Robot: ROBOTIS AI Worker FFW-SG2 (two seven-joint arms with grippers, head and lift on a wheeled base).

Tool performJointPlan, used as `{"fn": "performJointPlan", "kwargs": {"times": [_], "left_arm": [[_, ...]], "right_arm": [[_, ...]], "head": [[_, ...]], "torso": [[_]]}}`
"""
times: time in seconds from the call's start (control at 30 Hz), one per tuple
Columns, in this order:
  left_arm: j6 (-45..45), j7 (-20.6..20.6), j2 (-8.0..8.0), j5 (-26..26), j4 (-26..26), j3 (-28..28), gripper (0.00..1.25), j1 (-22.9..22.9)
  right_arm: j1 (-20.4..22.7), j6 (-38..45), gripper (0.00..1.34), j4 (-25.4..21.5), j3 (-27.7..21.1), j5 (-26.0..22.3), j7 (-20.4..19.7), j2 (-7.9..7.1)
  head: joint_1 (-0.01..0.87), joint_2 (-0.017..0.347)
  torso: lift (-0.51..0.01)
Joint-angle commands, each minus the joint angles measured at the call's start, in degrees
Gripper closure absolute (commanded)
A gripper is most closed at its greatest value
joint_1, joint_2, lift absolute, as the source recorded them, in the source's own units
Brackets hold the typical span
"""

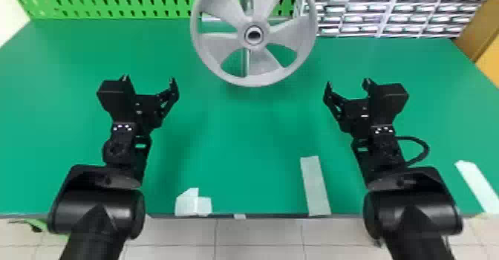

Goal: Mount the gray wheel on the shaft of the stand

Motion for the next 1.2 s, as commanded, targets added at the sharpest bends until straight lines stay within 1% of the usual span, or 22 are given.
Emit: {"fn": "performJointPlan", "kwargs": {"times": [0.0, 0.43, 1.17], "left_arm": [[0.0, 0.0, 0.0, 0.7, 0.0, -0.07, 0.21, -0.01], [0.0, 0.09, 0.0, 3.86, 0.35, 0.2, 0.21, 0.08], [-0.09, 0.09, -0.09, 4.3, 0.53, 0.29, 0.21, 0.08]], "right_arm": [[-0.08, 0.0, 0.38, 0.0, 0.0, -0.04, 0.0, 0.0], [-0.17, -0.09, 0.38, 0.0, 0.09, -0.04, 0.0, 0.09], [-0.17, -0.09, 0.38, 0.0, 0.18, 0.05, -0.09, 0.0]], "head": [[0.865, 0.052], [0.865, 0.052], [0.865, 0.052]], "torso": [[-0.101], [-0.101], [-0.101]]}}
